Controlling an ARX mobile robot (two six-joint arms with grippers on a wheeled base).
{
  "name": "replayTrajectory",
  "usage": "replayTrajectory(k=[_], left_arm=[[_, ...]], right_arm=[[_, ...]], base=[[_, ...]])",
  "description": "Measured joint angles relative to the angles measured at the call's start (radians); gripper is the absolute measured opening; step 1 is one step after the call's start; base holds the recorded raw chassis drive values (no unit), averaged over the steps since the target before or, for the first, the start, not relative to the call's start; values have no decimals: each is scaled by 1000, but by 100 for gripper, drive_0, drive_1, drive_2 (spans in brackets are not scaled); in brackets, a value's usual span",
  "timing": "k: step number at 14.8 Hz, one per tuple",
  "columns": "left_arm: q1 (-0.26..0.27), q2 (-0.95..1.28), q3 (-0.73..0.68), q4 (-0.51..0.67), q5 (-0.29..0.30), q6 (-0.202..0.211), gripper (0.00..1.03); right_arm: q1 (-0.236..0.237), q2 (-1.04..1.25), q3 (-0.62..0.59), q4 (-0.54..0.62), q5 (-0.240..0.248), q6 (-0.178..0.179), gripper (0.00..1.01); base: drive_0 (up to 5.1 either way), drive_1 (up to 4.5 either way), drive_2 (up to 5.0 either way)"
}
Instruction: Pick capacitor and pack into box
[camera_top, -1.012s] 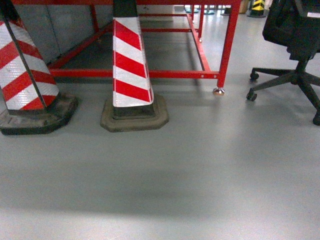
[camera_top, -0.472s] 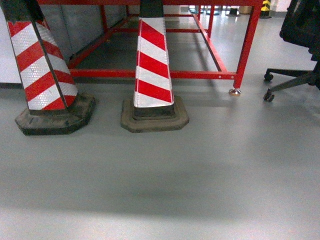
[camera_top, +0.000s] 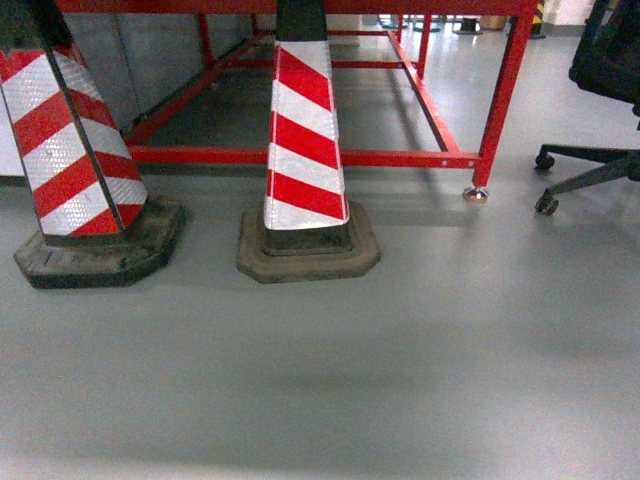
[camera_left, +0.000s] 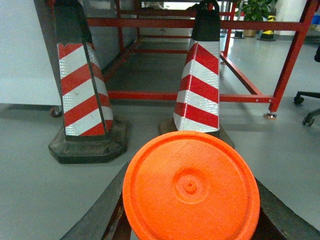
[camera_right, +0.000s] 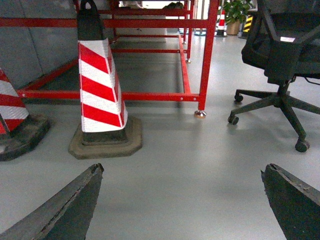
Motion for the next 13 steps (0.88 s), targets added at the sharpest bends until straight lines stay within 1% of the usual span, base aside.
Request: replayTrajectory(k=[13], left_arm=[[0, 0, 0, 0, 0, 0, 44]], right_arm=[[0, 0, 0, 2, 0, 0, 98]], base=[[-5, 388, -399]])
